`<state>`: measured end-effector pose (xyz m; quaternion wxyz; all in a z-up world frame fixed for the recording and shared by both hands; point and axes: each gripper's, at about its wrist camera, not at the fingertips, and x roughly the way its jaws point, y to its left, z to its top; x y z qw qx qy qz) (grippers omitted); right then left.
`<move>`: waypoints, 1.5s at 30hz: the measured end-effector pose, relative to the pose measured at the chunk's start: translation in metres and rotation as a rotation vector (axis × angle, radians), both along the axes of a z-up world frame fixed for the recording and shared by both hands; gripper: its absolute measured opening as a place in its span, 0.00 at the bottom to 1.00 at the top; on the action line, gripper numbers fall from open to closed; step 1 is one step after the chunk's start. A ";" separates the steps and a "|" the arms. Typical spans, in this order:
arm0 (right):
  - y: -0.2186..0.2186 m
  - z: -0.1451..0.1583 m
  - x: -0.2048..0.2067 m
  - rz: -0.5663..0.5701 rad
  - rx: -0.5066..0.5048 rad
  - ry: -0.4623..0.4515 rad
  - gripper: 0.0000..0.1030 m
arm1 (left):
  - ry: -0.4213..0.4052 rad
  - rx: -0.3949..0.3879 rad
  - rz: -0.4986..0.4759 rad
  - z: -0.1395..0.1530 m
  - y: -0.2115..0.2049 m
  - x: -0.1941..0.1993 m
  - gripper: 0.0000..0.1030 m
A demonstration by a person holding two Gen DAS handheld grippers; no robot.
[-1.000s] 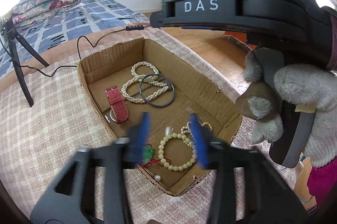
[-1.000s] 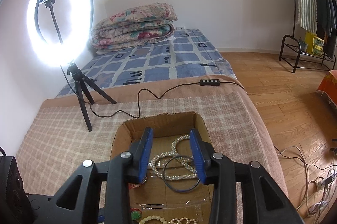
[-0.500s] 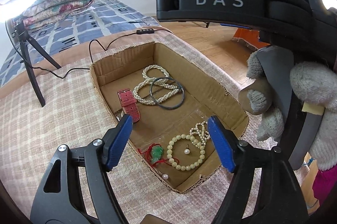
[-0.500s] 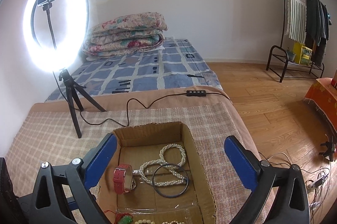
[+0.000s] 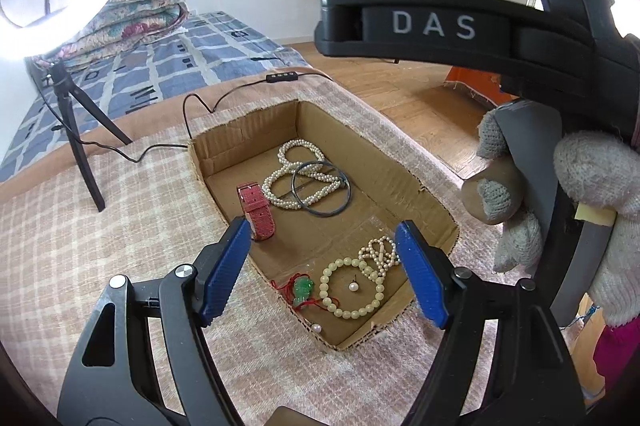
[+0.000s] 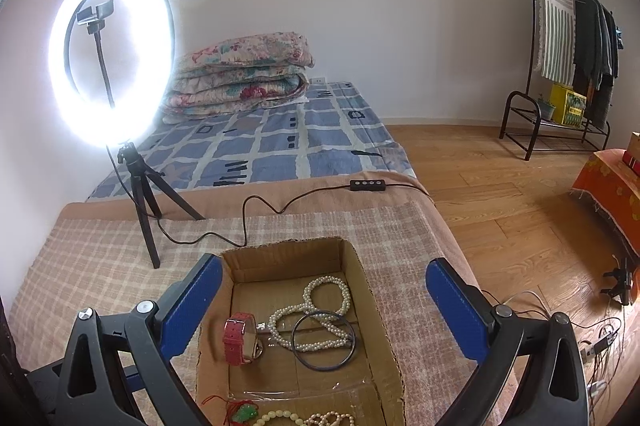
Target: Organize jewelry
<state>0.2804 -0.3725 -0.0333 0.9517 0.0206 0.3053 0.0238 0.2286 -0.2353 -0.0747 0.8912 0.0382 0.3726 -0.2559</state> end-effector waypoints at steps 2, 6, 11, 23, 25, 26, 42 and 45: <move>0.001 0.005 -0.005 -0.003 -0.004 -0.007 1.00 | -0.009 -0.004 0.002 0.006 0.004 -0.006 0.75; 0.000 0.017 -0.020 -0.015 0.003 -0.025 1.00 | -0.032 -0.004 0.000 0.020 0.012 -0.019 0.75; 0.003 0.031 -0.043 -0.026 0.016 -0.046 1.00 | -0.070 -0.006 0.000 0.039 0.026 -0.041 0.75; 0.028 0.059 -0.103 -0.036 -0.032 -0.126 1.00 | -0.116 -0.018 0.003 0.069 0.069 -0.092 0.76; 0.031 0.063 -0.113 -0.041 -0.030 -0.134 1.00 | -0.125 -0.014 0.003 0.071 0.075 -0.100 0.83; 0.033 0.064 -0.117 -0.042 -0.029 -0.136 1.00 | -0.132 -0.013 0.007 0.073 0.078 -0.104 0.84; 0.051 0.051 -0.161 -0.031 -0.036 -0.115 1.00 | -0.157 -0.001 0.054 0.080 0.113 -0.137 0.86; 0.050 0.050 -0.162 -0.036 -0.049 -0.120 1.00 | -0.170 0.017 0.060 0.078 0.115 -0.139 0.93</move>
